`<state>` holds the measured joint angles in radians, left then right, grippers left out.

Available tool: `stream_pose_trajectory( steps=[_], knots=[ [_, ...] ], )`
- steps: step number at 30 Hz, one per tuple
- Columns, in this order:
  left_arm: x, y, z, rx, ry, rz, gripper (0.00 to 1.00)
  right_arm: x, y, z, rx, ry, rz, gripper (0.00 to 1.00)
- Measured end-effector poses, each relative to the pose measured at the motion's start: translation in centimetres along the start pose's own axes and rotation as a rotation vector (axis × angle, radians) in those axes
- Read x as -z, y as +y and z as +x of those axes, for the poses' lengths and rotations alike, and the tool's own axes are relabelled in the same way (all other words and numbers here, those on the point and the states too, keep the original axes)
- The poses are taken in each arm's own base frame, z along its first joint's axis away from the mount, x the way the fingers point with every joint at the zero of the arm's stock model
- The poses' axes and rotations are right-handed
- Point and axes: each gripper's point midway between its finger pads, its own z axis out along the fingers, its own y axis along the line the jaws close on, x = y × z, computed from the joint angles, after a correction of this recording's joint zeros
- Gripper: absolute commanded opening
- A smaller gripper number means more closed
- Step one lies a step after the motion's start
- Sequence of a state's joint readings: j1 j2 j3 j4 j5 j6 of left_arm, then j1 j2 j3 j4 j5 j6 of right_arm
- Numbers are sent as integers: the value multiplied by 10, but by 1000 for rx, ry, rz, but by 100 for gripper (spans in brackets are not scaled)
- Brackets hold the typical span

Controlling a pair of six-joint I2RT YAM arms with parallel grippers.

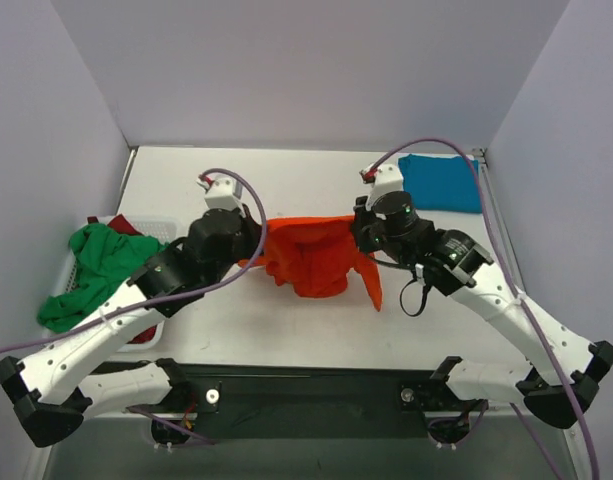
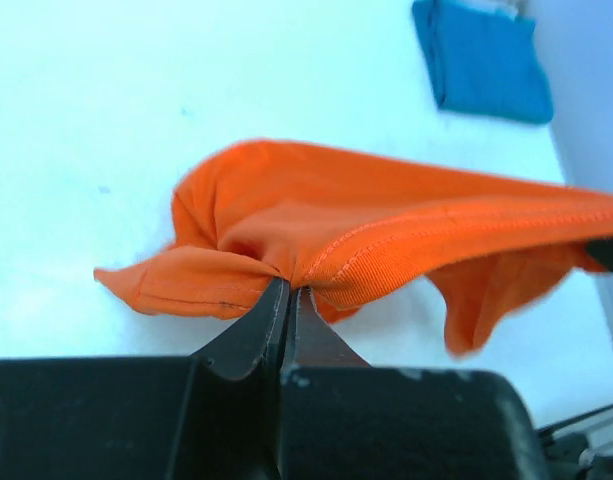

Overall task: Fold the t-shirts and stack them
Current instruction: Flatten out the tshirt

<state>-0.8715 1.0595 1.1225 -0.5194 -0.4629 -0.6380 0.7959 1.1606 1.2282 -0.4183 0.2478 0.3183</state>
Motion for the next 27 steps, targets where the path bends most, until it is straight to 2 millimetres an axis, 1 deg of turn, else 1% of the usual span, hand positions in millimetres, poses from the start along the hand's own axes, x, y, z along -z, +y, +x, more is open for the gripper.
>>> stream_pose_trajectory(
  steps=[1,2,3,4,5,6,8,9,10,11,13,15,17,19,20,22,23,25,27],
  knots=[
    [7,-1,-21,9,-39,-1,0,12,8,-18,7,-26,-35,0],
    [11,-1,-38,21,-73,-5,0,27,19,-40,10,-66,-79,0],
    [18,0,-60,37,-118,-11,0,39,25,-55,12,-94,-109,0],
    [26,1,-85,50,-168,-16,0,54,33,-73,10,-130,-149,0],
    [32,1,-103,60,-206,-16,0,69,41,-89,10,-160,-191,0],
    [42,3,-128,75,-257,-20,0,87,50,-108,8,-202,-239,0],
    [62,2,-170,97,-347,-7,0,112,62,-132,3,-255,-313,0],
    [71,1,-190,105,-392,2,0,122,67,-143,-1,-279,-345,0],
    [82,-1,-206,109,-430,16,0,129,71,-149,-2,-292,-369,0],
    [92,-5,-221,109,-465,30,0,137,78,-157,-1,-305,-401,0],
    [108,-11,-247,105,-529,56,0,146,86,-166,0,-319,-441,0],
    [119,-16,-271,95,-587,68,0,151,94,-175,3,-330,-470,0],
    [122,-20,-292,87,-633,70,0,155,100,-186,5,-351,-491,0],
    [117,-22,-314,78,-667,73,0,158,104,-199,12,-380,-499,0],
    [111,-23,-322,76,-673,74,0,158,105,-205,14,-395,-498,0],
    [91,-26,-341,78,-682,92,0,150,99,-217,9,-416,-479,0],
    [74,-28,-346,77,-670,102,0,141,91,-223,-4,-419,-459,0],
    [33,-33,-350,76,-632,126,0,109,62,-230,-43,-398,-383,0],
    [-22,-36,-342,72,-566,136,0,68,28,-226,-90,-342,-295,0]
  ],
)
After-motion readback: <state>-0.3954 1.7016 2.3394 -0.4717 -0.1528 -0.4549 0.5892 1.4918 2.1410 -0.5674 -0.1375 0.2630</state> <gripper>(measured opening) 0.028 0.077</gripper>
